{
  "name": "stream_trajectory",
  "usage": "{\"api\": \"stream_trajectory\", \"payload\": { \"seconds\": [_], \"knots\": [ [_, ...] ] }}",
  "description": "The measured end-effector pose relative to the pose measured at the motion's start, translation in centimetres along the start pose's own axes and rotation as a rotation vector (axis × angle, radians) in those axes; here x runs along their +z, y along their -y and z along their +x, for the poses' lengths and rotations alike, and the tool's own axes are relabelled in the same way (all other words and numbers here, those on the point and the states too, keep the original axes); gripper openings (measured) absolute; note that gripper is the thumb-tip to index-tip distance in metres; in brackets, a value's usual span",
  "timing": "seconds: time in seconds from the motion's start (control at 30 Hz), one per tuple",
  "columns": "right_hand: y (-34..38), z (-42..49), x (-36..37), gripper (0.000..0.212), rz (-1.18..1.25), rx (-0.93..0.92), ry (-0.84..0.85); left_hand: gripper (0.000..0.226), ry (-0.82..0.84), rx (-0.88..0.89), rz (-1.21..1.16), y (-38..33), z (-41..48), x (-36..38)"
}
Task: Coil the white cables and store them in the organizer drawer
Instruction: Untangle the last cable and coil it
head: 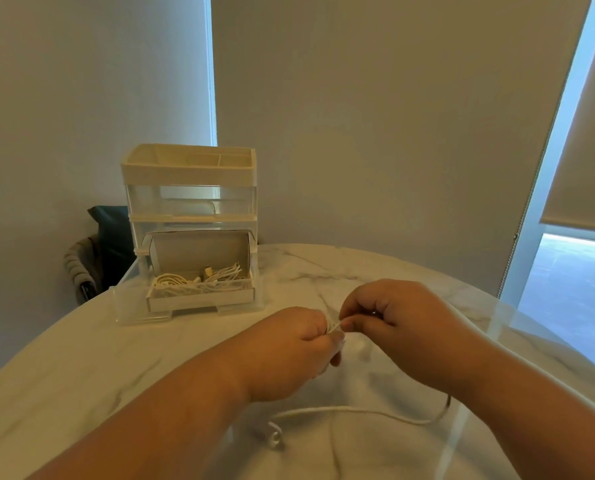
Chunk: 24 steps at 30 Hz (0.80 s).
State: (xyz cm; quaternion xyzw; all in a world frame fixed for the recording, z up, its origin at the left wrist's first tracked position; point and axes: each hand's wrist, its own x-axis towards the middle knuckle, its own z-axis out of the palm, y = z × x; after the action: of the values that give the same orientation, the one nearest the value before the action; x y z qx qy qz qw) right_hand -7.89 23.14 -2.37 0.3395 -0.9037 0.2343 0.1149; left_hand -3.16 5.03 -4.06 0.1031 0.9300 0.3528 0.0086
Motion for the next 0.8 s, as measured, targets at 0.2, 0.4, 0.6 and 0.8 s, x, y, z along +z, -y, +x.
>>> {"api": "stream_trajectory", "payload": {
  "seconds": [0.2, 0.4, 0.6, 0.8],
  "knots": [
    [-2.0, 0.9, 0.2, 0.018, -0.018, 0.051, -0.046, 0.048, 0.085, -0.055, -0.154, 0.2, -0.2, -0.8],
    [-2.6, 0.9, 0.4, 0.017, 0.159, 0.045, -0.235, 0.053, 0.051, -0.046, -0.301, 0.7, -0.1, -1.5],
    [-0.9, -1.2, -2.2, 0.029, 0.365, -0.372, 0.074, 0.052, -0.070, -0.113, -0.452, 2.6, 0.2, -2.3],
    [-0.5, -0.2, 0.3, 0.019, 0.259, -0.242, -0.182, 0.051, -0.053, -0.142, -0.420, 2.9, 0.5, -2.1]
  ]
}}
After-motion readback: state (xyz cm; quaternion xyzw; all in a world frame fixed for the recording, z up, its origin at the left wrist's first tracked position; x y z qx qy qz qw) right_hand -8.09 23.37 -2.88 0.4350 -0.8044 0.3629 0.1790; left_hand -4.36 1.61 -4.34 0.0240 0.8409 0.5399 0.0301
